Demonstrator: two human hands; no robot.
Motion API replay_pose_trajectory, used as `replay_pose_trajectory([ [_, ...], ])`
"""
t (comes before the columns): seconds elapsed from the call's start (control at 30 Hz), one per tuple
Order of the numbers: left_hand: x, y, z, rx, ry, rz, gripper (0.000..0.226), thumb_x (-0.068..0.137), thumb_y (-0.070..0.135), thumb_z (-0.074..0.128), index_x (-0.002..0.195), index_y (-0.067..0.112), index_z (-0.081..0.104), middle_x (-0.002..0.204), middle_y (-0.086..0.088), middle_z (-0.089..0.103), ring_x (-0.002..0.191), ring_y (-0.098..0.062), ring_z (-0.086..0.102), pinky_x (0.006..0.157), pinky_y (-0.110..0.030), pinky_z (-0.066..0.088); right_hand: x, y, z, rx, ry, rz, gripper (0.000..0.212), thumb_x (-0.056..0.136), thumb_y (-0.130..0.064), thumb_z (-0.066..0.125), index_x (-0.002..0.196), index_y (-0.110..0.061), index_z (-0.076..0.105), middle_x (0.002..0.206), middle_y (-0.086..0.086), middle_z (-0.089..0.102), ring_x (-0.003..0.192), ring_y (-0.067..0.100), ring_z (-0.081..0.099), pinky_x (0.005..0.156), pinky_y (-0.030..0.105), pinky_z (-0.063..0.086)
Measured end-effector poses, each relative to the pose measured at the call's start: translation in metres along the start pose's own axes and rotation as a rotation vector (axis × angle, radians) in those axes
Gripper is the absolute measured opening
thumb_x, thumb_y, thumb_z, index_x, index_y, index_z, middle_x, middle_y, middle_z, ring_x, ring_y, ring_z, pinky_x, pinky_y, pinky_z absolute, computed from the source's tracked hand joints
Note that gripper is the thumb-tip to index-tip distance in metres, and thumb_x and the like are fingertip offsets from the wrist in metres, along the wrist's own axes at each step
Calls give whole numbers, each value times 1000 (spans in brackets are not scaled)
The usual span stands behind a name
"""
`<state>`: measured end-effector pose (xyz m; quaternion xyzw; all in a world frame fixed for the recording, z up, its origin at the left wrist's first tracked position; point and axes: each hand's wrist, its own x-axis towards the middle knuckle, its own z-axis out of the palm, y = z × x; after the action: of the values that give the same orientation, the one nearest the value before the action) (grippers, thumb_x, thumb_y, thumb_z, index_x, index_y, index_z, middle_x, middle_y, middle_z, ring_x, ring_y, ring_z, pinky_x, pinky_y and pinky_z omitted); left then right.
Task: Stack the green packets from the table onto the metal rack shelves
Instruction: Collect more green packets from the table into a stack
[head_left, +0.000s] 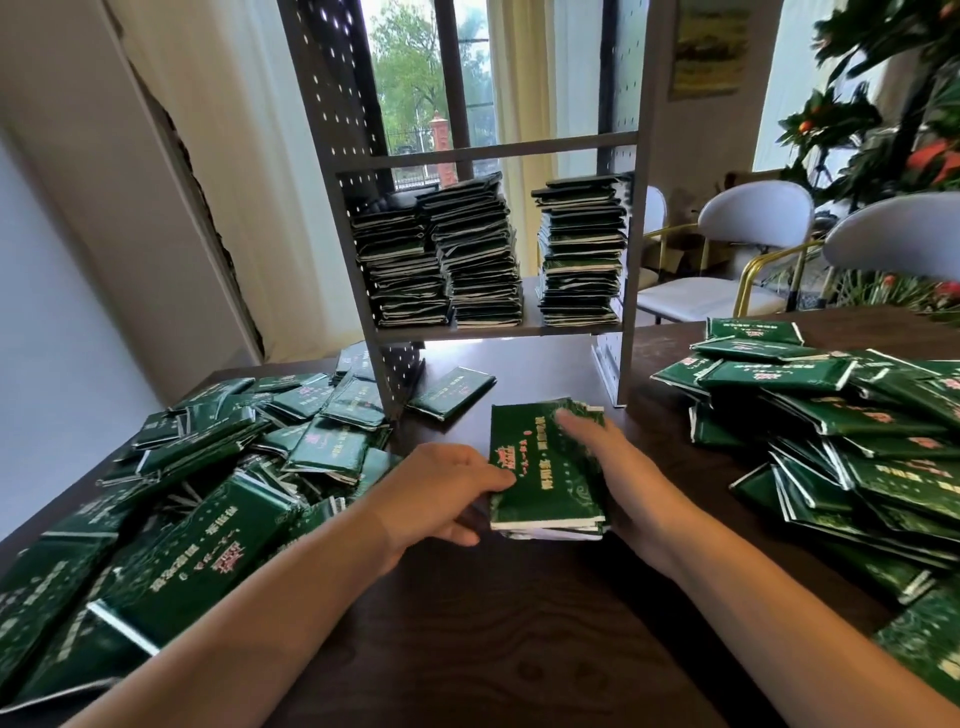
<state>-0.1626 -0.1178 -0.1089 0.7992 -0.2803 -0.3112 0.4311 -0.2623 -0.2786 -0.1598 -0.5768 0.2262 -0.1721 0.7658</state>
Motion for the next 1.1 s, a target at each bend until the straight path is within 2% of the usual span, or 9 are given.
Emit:
replay_pose_trajectory([
  [0.13, 3, -4, 4, -145, 0, 18, 46, 88, 25, 75, 128, 23, 52, 108, 1, 75, 96, -15, 74, 91, -41, 58, -7, -1, 5, -128, -9, -114, 51, 91, -12, 71, 135, -26, 49, 114, 6, 74, 97, 23, 74, 88, 44, 60],
  [0.27, 1, -10, 14, -214, -29, 127, 45, 88, 1, 67, 126, 22, 56, 104, 6, 77, 96, -8, 72, 76, -19, 55, -18, -2, 11, -240, -85, -266, 88, 91, 8, 61, 148, -47, 22, 120, -18, 64, 95, -9, 67, 74, 13, 53],
  [0.43, 5, -19, 24, -105, 152, 354, 59, 78, -17, 66, 120, 24, 56, 101, 11, 75, 97, 2, 69, 78, -11, 51, -22, -3, 11, -285, -122, -330, 108, 84, 22, 50, 153, -49, 6, 98, -39, 67, 98, -13, 64, 88, 20, 51],
  [0.6, 13, -37, 36, -54, 72, 325, 74, 69, -6, 65, 132, 25, 41, 118, 7, 67, 110, 0, 64, 88, -15, 49, -15, 6, 15, -306, -155, -276, 113, 59, -4, 53, 157, -39, 9, 114, -14, 64, 93, -7, 64, 75, 16, 49],
  [0.73, 22, -38, 28, -154, 61, 271, 70, 55, 5, 59, 124, 16, 54, 107, 3, 73, 104, -9, 68, 84, -20, 51, -17, 0, 15, -318, -178, -244, 105, 69, 3, 62, 157, -32, 16, 119, -12, 63, 96, -9, 64, 77, 11, 48],
  [0.83, 19, -23, 13, -172, -29, 215, 58, 57, 13, 56, 113, 5, 62, 96, -3, 73, 91, -12, 68, 82, -24, 53, -16, -8, 12, -276, -99, -252, 92, 81, -2, 69, 153, -36, 23, 110, -7, 71, 93, 2, 71, 85, 25, 56],
  [0.97, 21, -15, -8, -167, -264, 25, 52, 74, 26, 60, 120, 2, 64, 115, -18, 72, 102, -29, 67, 87, -41, 55, -8, -7, 7, -177, 1, -65, 94, 89, -12, 68, 154, -50, 13, 117, -3, 69, 96, 21, 74, 96, 47, 56],
  [1.03, 26, -10, -13, 23, -223, 68, 25, 94, 27, 57, 109, 10, 69, 100, -4, 76, 96, -23, 69, 83, -34, 54, -4, -4, 6, -160, 19, 30, 90, 87, -15, 68, 153, -50, 18, 118, -4, 65, 97, 25, 74, 94, 52, 57],
  [1.1, 37, -9, -18, 357, 48, 206, 19, 100, 28, 54, 105, 21, 70, 98, 10, 71, 100, -15, 65, 89, -31, 49, -1, -2, 5, -181, 38, 85, 92, 80, -20, 71, 152, -49, 22, 121, 3, 65, 96, 29, 74, 91, 58, 57],
])
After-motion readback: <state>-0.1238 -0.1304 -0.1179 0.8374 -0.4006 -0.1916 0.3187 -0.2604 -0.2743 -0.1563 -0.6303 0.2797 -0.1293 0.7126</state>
